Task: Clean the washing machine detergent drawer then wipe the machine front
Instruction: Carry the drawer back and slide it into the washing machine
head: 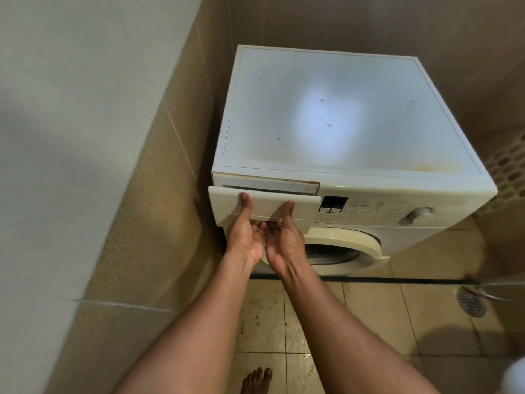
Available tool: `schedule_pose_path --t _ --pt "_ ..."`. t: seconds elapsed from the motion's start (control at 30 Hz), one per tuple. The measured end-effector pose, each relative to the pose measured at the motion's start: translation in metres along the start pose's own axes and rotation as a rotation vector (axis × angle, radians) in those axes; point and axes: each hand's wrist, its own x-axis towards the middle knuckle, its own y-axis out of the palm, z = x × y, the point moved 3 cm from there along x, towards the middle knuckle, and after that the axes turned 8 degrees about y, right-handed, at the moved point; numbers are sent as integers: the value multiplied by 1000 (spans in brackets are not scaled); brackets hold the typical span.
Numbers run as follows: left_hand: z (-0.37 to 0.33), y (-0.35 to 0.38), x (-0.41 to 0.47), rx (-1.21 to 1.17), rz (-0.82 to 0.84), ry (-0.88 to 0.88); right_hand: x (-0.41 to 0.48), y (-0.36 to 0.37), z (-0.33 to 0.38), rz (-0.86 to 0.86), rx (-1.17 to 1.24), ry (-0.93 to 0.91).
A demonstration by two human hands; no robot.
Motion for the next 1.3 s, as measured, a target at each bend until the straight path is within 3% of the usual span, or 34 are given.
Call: schedule_pose_path --t 0.3,0.5,1.0,1.3 --pt "15 -56 -78 22 -24 -17 -77 -52 -33 -88 -45 13" --pt "16 -60 -85 11 -11 -15 -87 -55 -34 -99 -29 18" --pt "-4 6 15 98 -27 53 -1 10 18 -14 -142 30" --pt "-9 16 29 229 -12 98 19 18 27 -145 -392 11"
